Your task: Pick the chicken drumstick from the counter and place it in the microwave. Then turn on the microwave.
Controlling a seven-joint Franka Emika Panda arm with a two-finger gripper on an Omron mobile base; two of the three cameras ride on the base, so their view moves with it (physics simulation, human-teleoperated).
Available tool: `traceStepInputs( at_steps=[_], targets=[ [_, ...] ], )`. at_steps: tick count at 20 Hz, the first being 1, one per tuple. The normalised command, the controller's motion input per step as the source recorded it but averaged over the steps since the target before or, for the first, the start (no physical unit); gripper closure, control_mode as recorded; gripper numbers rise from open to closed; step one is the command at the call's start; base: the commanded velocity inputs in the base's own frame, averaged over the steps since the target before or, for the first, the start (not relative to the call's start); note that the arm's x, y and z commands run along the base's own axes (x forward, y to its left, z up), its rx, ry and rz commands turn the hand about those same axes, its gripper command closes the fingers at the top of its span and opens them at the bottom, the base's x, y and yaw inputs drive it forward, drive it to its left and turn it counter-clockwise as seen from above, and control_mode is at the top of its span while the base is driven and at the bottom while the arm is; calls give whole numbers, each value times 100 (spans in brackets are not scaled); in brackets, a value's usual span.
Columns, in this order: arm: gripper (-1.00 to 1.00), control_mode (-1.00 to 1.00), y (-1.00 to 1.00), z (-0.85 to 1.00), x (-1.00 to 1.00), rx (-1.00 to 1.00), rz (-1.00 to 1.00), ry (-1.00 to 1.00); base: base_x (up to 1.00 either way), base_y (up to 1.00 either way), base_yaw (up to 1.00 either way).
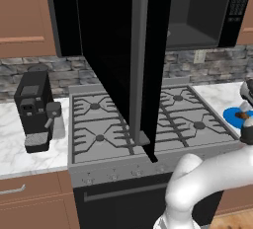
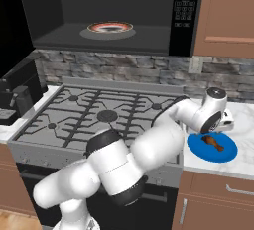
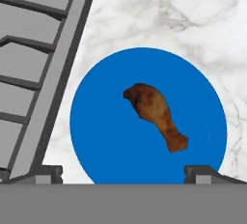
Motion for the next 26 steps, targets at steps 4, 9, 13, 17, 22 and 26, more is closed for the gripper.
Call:
traceStepInputs(
  at_steps=[4,9,13,17,22,26],
  targets=[
    [-100,-100,-17,-15,29,0,0,0,0,0,0],
    [-100,-100,-21,-18,14,0,0,0,0,0,0],
    [-100,-100,-22,-20,17,-1,0,0,0,0,0],
    [-100,-100,-12,-18,22,-2,0,0,0,0,0],
    [-100,-100,-7,-19,18,0,2,0,0,0,0],
    [-100,-100,-15,-19,10,-1,1,0,0,0,0]
  ],
)
